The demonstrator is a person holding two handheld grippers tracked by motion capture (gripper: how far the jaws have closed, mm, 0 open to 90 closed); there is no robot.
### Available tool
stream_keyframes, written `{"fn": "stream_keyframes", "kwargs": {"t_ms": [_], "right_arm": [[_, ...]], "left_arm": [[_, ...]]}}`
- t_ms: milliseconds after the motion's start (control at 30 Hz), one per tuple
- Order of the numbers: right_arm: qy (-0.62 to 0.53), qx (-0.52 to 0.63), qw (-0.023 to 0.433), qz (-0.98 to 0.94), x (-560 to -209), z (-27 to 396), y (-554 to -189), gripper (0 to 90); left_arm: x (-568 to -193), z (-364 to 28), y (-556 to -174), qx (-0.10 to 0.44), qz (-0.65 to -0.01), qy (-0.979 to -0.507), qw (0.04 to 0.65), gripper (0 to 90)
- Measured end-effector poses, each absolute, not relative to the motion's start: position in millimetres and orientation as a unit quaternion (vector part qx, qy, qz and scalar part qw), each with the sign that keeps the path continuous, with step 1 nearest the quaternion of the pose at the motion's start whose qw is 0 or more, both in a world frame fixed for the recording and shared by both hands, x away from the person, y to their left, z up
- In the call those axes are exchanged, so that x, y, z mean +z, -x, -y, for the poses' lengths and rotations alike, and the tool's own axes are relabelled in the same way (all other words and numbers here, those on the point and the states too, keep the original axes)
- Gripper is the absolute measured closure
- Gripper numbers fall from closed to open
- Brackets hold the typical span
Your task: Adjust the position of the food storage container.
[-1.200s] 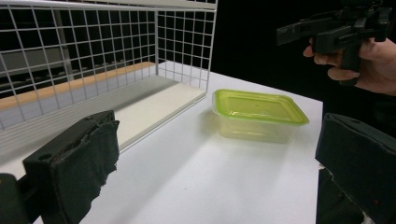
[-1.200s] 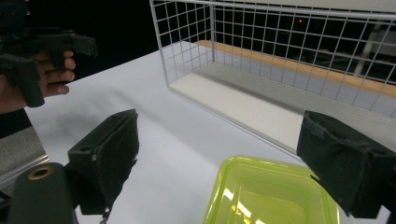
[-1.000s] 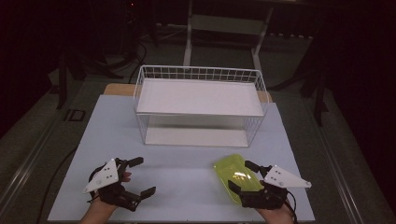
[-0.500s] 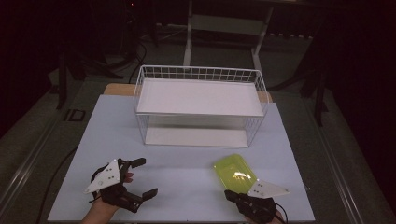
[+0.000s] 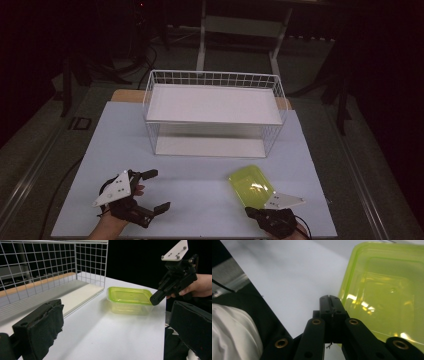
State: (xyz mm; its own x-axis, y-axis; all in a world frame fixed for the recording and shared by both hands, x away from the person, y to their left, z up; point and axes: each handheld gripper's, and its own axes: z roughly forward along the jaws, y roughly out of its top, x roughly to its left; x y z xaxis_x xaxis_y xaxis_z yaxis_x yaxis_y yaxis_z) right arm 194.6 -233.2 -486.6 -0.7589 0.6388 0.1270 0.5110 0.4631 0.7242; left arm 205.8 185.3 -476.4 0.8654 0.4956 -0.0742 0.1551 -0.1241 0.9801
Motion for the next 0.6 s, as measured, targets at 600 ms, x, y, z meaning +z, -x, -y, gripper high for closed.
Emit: {"fn": "stream_keyframes", "kwargs": {"t_ms": [600], "right_arm": [[-0.358,0.365,0.067,-0.856,-491.6,245.8,-197.8,90.0]], "left_arm": [[-477.8,-184.1,-206.4,0.135,-0.221,-0.738,0.623,0.1]]}}
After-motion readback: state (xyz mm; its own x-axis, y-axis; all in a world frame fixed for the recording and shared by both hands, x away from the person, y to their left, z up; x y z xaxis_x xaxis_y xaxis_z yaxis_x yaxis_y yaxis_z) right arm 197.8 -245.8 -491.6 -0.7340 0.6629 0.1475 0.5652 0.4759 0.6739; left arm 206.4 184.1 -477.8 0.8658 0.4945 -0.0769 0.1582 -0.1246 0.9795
